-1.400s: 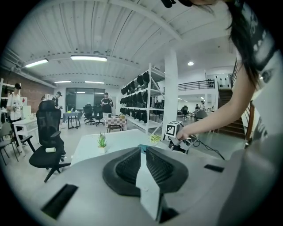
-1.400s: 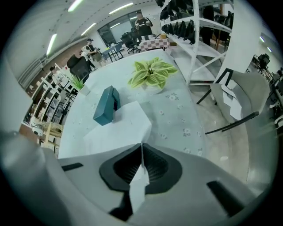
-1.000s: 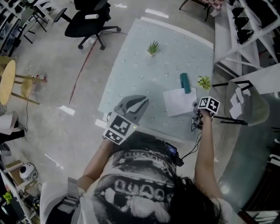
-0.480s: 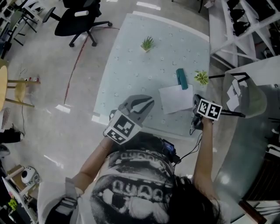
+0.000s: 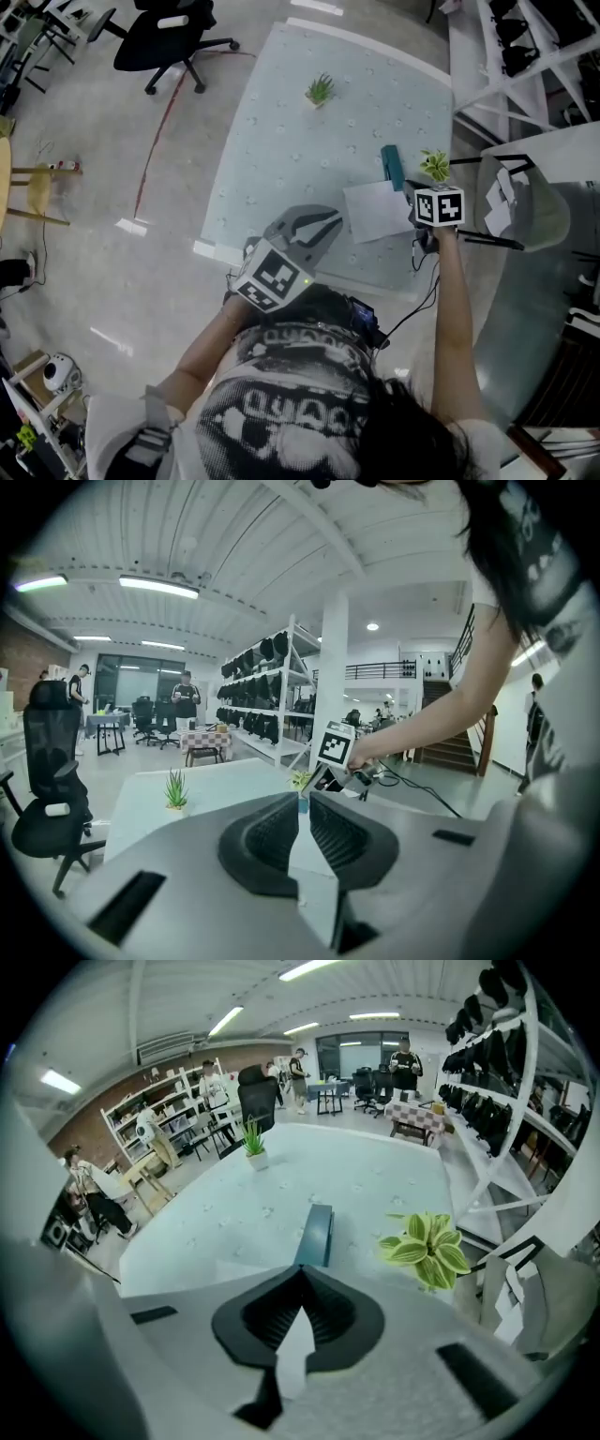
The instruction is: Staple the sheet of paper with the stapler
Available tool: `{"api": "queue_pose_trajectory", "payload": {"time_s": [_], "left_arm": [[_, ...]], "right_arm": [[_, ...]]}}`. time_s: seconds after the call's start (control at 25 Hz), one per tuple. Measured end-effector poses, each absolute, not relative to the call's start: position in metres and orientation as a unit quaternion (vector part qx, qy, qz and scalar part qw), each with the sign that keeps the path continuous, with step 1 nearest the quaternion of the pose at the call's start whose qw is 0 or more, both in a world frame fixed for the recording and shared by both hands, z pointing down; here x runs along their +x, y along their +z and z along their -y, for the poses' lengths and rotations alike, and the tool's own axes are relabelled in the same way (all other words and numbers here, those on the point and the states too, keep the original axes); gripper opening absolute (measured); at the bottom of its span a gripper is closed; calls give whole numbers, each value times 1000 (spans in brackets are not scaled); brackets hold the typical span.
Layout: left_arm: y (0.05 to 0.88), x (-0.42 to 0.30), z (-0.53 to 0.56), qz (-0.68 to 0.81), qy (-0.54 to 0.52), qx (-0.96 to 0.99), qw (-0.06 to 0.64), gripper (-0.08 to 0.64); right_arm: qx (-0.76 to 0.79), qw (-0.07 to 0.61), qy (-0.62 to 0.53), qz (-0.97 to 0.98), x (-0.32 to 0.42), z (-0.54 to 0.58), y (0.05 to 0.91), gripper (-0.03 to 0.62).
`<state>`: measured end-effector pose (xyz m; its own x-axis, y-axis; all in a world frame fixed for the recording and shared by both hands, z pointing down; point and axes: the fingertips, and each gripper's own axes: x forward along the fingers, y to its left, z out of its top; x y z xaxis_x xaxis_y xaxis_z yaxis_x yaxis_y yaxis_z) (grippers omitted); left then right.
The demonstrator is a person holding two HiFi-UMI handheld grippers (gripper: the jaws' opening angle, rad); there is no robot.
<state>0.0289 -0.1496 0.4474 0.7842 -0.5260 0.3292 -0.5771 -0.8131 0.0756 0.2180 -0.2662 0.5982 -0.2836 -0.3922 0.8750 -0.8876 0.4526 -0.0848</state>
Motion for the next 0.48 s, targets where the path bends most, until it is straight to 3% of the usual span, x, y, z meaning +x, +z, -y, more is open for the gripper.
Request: {"api": "queue_pose_trajectory", "payload": {"time_s": [0.36, 0.48], "left_arm": [[456, 8, 165, 330, 138, 928, 102, 34], [456, 1, 170, 342, 138, 924, 99, 34]], "right_arm": [[334, 540, 273, 722, 216, 265, 627, 3], [303, 552, 284, 723, 215, 263, 630, 3]]}}
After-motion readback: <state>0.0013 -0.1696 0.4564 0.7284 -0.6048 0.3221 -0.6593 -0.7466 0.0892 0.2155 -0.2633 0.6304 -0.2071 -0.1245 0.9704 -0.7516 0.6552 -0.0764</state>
